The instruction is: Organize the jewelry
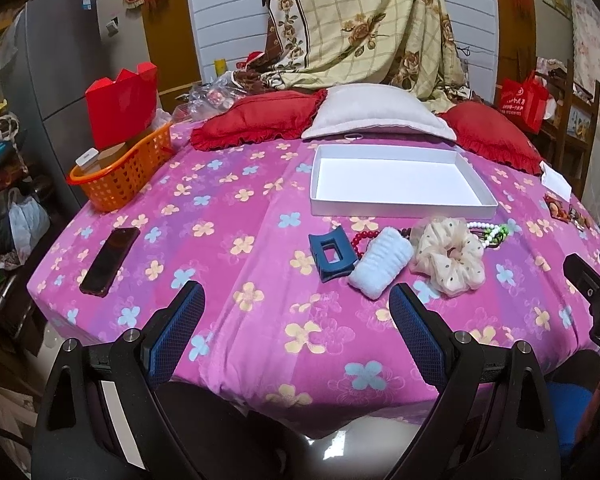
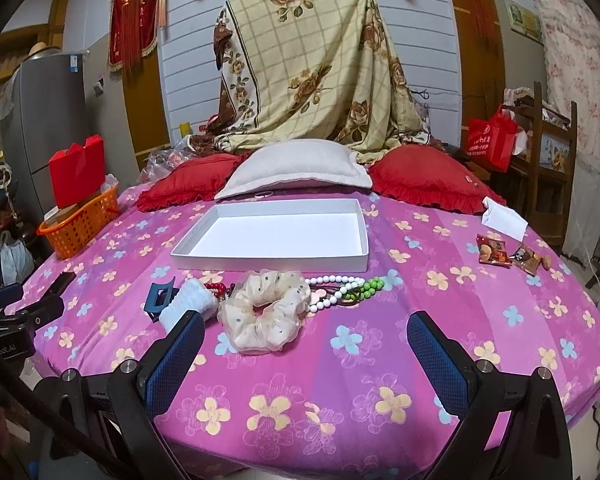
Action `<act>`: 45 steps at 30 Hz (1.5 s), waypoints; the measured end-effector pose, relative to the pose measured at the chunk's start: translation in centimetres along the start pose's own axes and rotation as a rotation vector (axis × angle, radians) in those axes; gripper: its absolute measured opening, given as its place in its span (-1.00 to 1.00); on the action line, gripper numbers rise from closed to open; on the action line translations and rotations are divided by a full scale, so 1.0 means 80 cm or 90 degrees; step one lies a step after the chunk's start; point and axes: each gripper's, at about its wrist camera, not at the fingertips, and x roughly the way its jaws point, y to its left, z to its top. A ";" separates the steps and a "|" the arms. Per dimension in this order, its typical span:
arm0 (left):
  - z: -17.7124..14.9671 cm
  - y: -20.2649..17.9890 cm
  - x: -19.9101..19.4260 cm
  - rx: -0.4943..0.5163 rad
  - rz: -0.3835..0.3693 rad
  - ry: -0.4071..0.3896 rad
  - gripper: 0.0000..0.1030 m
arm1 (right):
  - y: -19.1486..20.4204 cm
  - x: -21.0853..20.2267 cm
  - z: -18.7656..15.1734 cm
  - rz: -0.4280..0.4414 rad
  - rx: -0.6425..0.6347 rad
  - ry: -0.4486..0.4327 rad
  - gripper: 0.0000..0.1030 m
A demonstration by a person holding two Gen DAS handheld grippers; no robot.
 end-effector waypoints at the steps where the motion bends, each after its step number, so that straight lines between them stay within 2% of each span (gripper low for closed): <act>1: 0.000 0.000 0.001 0.000 0.000 0.001 0.82 | 0.000 0.001 -0.001 0.001 0.000 0.003 0.95; 11: -0.007 0.011 0.027 -0.009 0.012 0.027 0.82 | 0.005 0.022 -0.007 0.009 0.002 0.036 0.95; 15: -0.005 0.029 0.035 -0.027 0.026 0.022 0.82 | 0.003 0.034 -0.008 0.020 0.012 0.056 0.95; 24: -0.004 0.062 0.078 -0.055 0.037 0.056 0.82 | -0.002 0.068 -0.017 0.054 0.033 0.106 0.92; 26: -0.001 0.061 0.088 -0.055 0.022 0.066 0.82 | -0.001 0.076 -0.019 0.063 0.032 0.118 0.79; 28: 0.001 0.055 0.096 -0.055 -0.012 0.069 0.82 | 0.000 0.085 -0.020 0.069 0.031 0.127 0.72; 34: 0.008 0.003 0.119 0.006 -0.140 0.069 0.82 | -0.005 0.124 -0.013 0.110 0.050 0.145 0.62; 37: 0.010 -0.024 0.137 0.040 -0.191 0.077 0.81 | -0.006 0.152 -0.008 0.124 0.062 0.163 0.44; 40: 0.013 -0.043 0.159 0.056 -0.242 0.098 0.61 | -0.005 0.178 -0.006 0.128 0.070 0.181 0.27; 42: 0.015 -0.052 0.174 0.065 -0.259 0.110 0.46 | -0.005 0.193 -0.006 0.126 0.072 0.191 0.23; 45: 0.017 -0.067 0.194 0.085 -0.255 0.114 0.46 | -0.004 0.209 -0.005 0.127 0.079 0.201 0.23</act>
